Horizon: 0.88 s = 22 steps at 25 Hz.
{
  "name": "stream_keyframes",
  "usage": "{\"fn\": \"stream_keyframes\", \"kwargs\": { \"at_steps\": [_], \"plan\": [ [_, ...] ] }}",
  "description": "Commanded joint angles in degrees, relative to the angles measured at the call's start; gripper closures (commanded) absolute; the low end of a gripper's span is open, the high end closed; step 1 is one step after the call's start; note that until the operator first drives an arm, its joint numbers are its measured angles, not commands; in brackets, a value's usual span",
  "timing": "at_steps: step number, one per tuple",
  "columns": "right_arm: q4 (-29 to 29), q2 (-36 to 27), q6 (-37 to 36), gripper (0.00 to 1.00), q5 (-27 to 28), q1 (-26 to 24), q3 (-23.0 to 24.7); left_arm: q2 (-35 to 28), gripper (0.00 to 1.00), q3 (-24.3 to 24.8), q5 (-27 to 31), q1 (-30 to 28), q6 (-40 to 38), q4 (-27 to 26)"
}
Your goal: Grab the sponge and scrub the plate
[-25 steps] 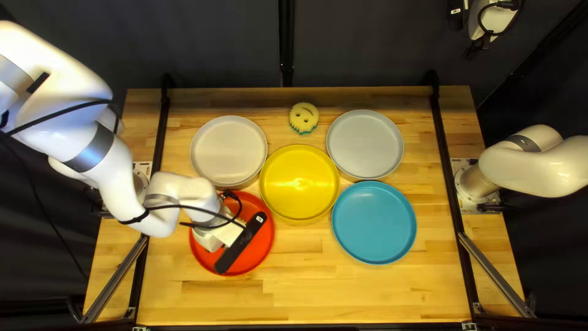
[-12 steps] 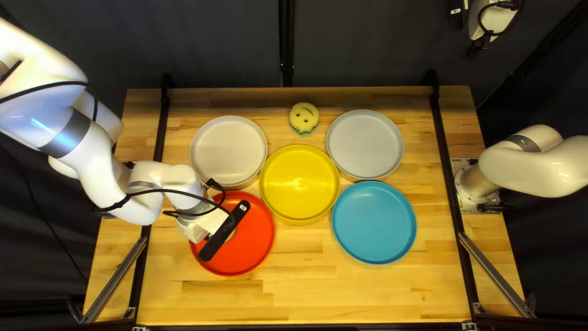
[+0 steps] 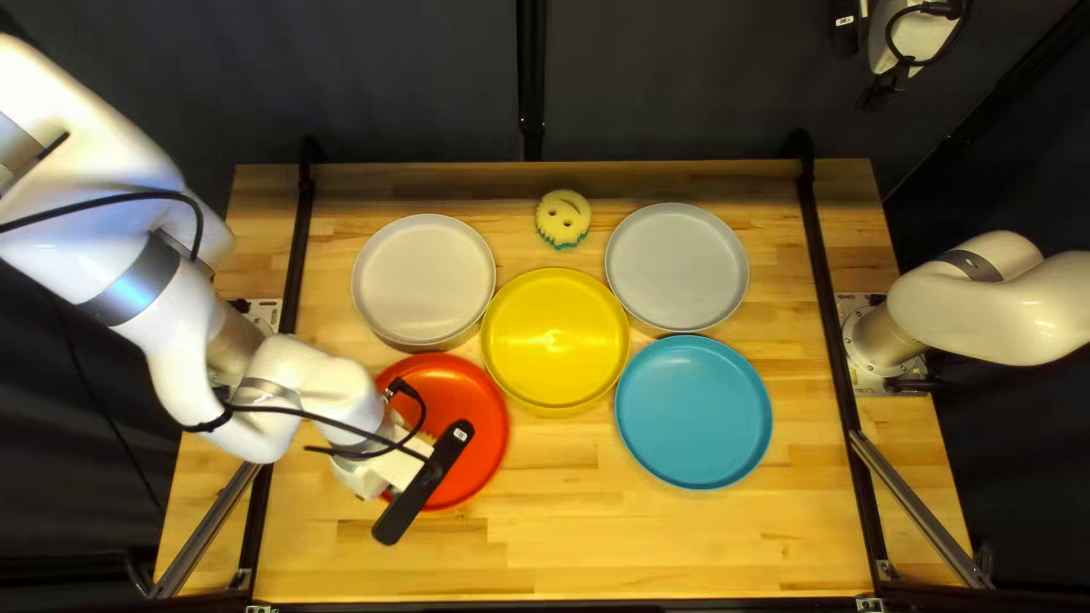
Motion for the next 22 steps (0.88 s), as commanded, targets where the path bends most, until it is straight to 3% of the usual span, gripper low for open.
{"fn": "stream_keyframes", "kwargs": {
  "at_steps": [1, 10, 16, 22],
  "plan": [
    [0.0, 0.0, 0.0, 0.0, 0.0, 0.0, 0.0, -2.81, 1.0, 2.34, 0.89, 3.53, 3.24, -0.23],
    [0.0, 0.0, 0.0, 0.0, 0.0, 0.0, 0.0, -3.98, 1.0, 4.42, 1.04, 11.13, 13.36, -2.97],
    [0.0, 0.0, 0.0, 0.0, 0.0, 0.0, 0.0, -0.17, 1.0, 1.83, -1.62, 7.67, 11.36, -3.36],
    [0.0, 0.0, 0.0, 0.0, 0.0, 0.0, 0.0, 5.9, 1.0, -4.76, -3.16, 3.32, 5.86, -0.73]
  ]
}}
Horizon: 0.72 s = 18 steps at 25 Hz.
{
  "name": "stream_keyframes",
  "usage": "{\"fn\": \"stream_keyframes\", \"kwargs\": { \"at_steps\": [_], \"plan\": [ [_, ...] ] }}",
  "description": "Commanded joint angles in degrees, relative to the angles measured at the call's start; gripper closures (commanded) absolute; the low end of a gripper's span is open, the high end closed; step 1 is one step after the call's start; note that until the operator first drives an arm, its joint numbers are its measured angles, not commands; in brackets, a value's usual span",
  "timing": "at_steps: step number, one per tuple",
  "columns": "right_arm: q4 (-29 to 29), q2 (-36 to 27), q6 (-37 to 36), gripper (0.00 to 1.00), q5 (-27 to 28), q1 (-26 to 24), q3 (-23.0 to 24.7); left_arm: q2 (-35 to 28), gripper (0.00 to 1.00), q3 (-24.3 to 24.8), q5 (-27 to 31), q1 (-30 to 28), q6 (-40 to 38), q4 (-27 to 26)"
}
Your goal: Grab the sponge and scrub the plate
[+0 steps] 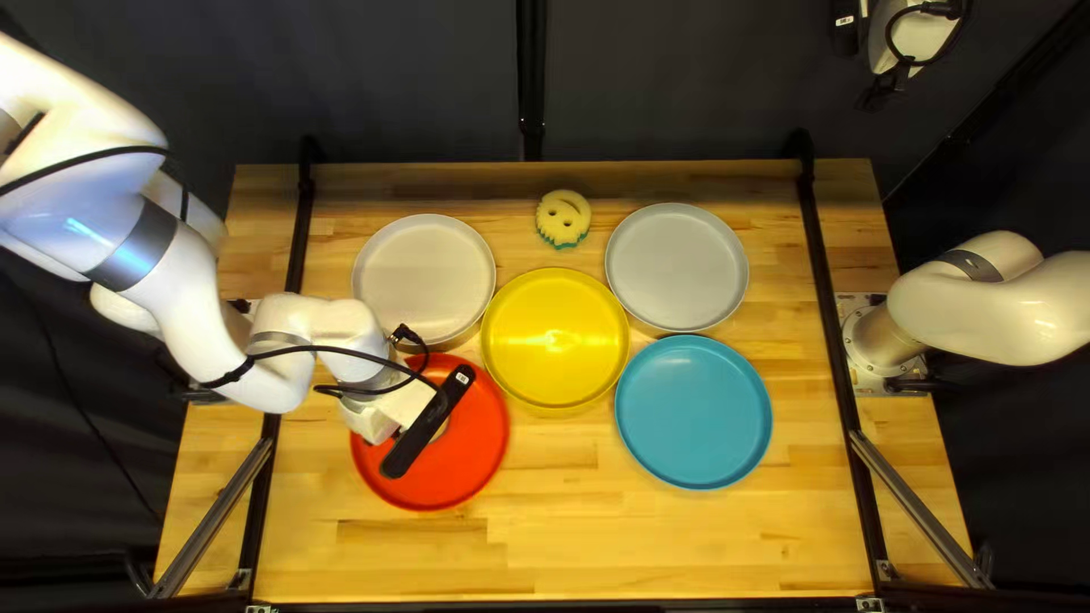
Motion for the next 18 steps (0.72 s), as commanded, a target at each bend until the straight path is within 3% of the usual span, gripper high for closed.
{"fn": "stream_keyframes", "kwargs": {
  "at_steps": [1, 6, 13, 18],
  "plan": [
    [0.0, 0.0, 0.0, 0.0, 0.0, 0.0, 0.0, 3.71, 1.0, -4.53, -0.48, -2.05, -3.67, 2.57],
    [0.0, 0.0, 0.0, 0.0, 0.0, 0.0, 0.0, 5.89, 1.0, -7.55, 0.13, -2.44, -5.53, 5.31],
    [0.0, 0.0, 0.0, 0.0, 0.0, 0.0, 0.0, 6.25, 1.0, -5.41, -0.1, 4.08, 8.17, -1.11],
    [0.0, 0.0, 0.0, 0.0, 0.0, 0.0, 0.0, 7.89, 1.0, -6.5, 0.84, 8.16, 16.17, -4.36]
  ]
}}
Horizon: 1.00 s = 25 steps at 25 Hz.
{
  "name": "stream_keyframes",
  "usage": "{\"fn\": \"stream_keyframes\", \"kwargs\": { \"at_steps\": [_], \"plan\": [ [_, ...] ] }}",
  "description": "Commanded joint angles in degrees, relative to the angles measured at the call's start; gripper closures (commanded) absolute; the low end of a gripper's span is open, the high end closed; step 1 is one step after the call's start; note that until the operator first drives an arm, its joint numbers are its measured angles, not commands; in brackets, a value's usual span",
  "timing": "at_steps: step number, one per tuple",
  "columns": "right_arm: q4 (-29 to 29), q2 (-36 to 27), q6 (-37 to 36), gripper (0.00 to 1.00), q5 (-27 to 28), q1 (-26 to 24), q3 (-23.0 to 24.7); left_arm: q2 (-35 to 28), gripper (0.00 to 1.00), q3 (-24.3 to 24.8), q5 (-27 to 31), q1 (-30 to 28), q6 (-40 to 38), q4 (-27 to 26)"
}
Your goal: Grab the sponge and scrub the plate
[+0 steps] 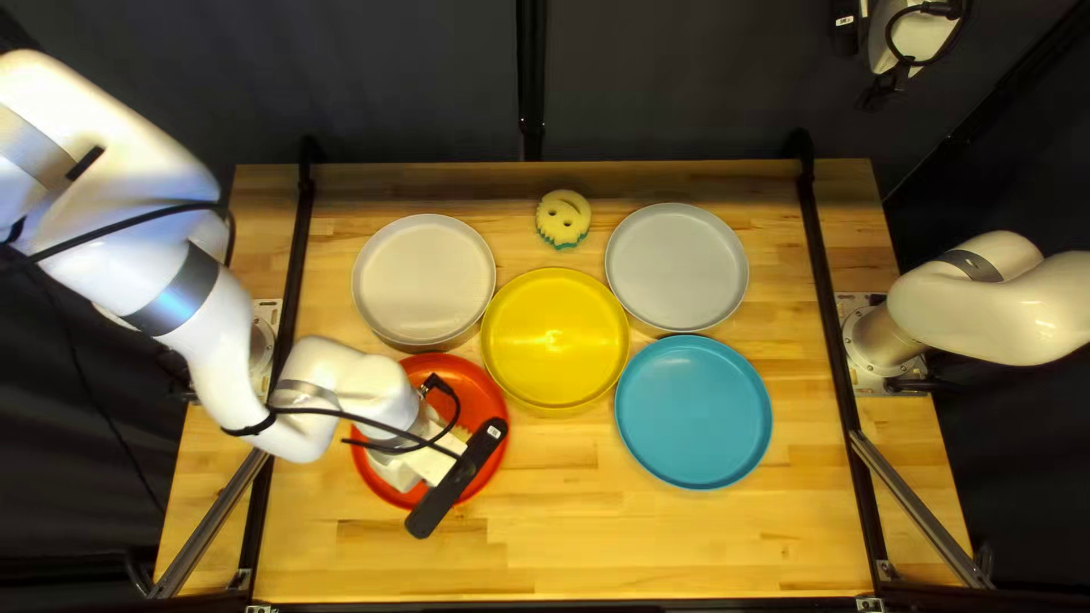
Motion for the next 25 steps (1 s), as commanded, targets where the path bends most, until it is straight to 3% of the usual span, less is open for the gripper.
{"fn": "stream_keyframes", "kwargs": {
  "at_steps": [1, 6, 14, 20, 25],
  "plan": [
    [0.0, 0.0, 0.0, 0.0, 0.0, 0.0, 0.0, 1.34, 1.0, -0.96, 0.89, 3.15, 5.92, -2.58],
    [0.0, 0.0, 0.0, 0.0, 0.0, 0.0, 0.0, 1.75, 1.0, -2.33, 1.57, 2.42, 4.71, -1.5],
    [0.0, 0.0, 0.0, 0.0, 0.0, 0.0, 0.0, 1.86, 1.0, -5.35, 2.38, -4.48, -7.96, 5.05],
    [0.0, 0.0, 0.0, 0.0, 0.0, 0.0, 0.0, -1.69, 1.0, -2.96, 3.84, -7.66, -14.2, 7.78],
    [0.0, 0.0, 0.0, 0.0, 0.0, 0.0, 0.0, -2.01, 1.0, -1.62, 3.52, -8.41, -13.87, 6.53]
  ]
}}
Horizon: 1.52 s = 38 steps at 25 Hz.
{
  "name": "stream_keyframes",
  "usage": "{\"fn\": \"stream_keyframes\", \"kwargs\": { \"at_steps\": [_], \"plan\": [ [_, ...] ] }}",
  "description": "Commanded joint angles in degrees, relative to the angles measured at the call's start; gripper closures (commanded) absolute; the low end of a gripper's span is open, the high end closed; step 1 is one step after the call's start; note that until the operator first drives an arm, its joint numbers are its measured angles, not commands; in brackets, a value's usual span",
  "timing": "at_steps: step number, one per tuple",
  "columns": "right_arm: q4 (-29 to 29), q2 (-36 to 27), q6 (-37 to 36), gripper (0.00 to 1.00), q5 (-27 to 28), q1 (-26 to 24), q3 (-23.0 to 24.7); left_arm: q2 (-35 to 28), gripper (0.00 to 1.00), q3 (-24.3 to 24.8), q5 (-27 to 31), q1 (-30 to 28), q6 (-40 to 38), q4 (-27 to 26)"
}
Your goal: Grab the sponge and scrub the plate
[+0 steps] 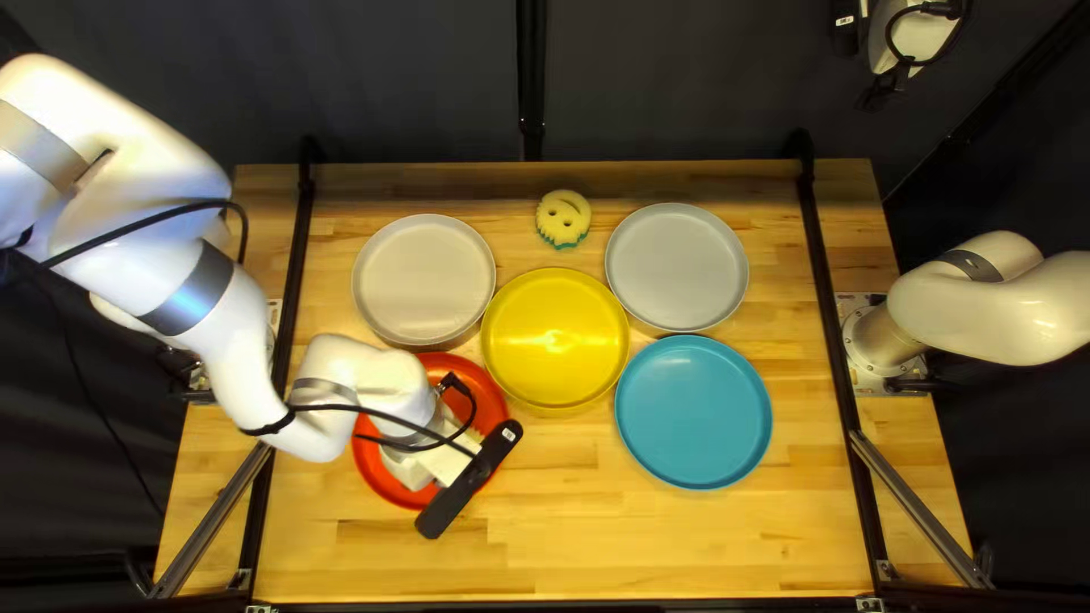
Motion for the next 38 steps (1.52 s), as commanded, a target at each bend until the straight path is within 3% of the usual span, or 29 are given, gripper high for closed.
{"fn": "stream_keyframes", "kwargs": {
  "at_steps": [1, 14, 26, 32, 38],
  "plan": [
    [0.0, 0.0, 0.0, 0.0, 0.0, 0.0, 0.0, -0.21, 1.0, 1.17, -0.34, 0.09, 1.16, -1.31],
    [0.0, 0.0, 0.0, 0.0, 0.0, 0.0, 0.0, -1.33, 1.0, 2.81, 1.03, 9.82, 12.25, -4.01],
    [0.0, 0.0, 0.0, 0.0, 0.0, 0.0, 0.0, -11.83, 1.0, 1.94, 12.16, 17.32, 5.68, 6.44],
    [0.0, 0.0, 0.0, 0.0, 0.0, 0.0, 0.0, -15.46, 1.0, -3.0, 20.41, 20.71, 2.3, 11.41],
    [0.0, 0.0, 0.0, 0.0, 0.0, 0.0, 0.0, -15.38, 1.0, -3.36, 20.56, 20.59, 1.95, 11.68]
  ]
}}
